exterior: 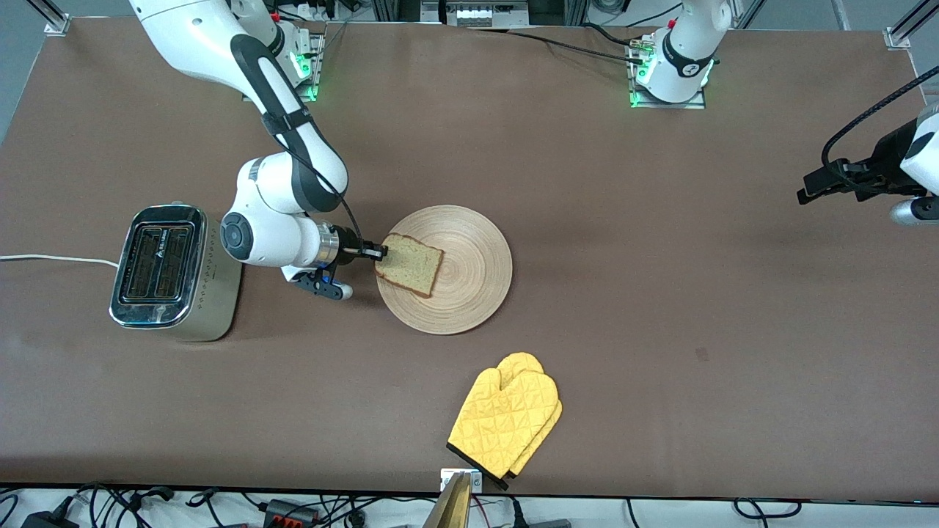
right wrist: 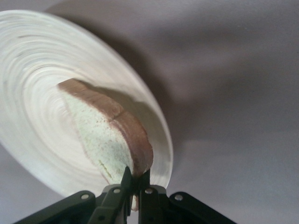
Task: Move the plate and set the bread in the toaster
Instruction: 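Carry the bread slice over the toaster with the right gripper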
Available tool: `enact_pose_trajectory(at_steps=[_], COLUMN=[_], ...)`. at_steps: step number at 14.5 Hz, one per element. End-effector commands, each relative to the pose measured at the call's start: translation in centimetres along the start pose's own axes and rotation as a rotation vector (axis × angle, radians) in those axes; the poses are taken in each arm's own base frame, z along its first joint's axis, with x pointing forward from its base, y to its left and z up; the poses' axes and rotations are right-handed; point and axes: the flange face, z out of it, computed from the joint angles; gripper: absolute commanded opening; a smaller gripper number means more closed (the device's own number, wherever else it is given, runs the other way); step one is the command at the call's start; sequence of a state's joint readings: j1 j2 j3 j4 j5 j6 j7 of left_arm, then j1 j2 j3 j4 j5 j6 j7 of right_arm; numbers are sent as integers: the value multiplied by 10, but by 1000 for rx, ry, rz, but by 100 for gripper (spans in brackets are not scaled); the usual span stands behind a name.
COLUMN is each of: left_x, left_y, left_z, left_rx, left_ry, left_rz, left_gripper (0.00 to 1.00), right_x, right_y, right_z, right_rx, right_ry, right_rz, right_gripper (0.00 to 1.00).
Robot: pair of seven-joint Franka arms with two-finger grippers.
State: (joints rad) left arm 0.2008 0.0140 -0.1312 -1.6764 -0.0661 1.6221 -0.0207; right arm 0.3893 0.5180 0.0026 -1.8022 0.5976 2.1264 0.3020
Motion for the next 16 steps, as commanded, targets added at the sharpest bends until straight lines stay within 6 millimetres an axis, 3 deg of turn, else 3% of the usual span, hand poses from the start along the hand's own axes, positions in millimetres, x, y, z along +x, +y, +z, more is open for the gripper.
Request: enact_pose_trajectory(at_steps=[1, 5, 10, 13, 16], left_x=[-8, -11, -15, -15, -13], left_y=[5, 12, 14, -3, 2], left_z=[-4, -11, -16, -13, -12], left_rx=[-7, -5, -2, -5, -4], left_ry=[14, 27, 39, 32, 31], left_rz=[-2, 6, 10, -18, -12], left_gripper=[100, 100, 100, 100, 100], right_x=[6, 11, 14, 9, 4], right_y=[-9, -11, 28, 50, 71], right_z=[-54, -144, -234, -275, -312], right_rx=[-72, -226, -511, -625, -757], right_ry=[4, 22, 70, 57, 79], right_rz=[-71, -132, -93, -75, -143], right_gripper=[0, 0, 0, 0, 0])
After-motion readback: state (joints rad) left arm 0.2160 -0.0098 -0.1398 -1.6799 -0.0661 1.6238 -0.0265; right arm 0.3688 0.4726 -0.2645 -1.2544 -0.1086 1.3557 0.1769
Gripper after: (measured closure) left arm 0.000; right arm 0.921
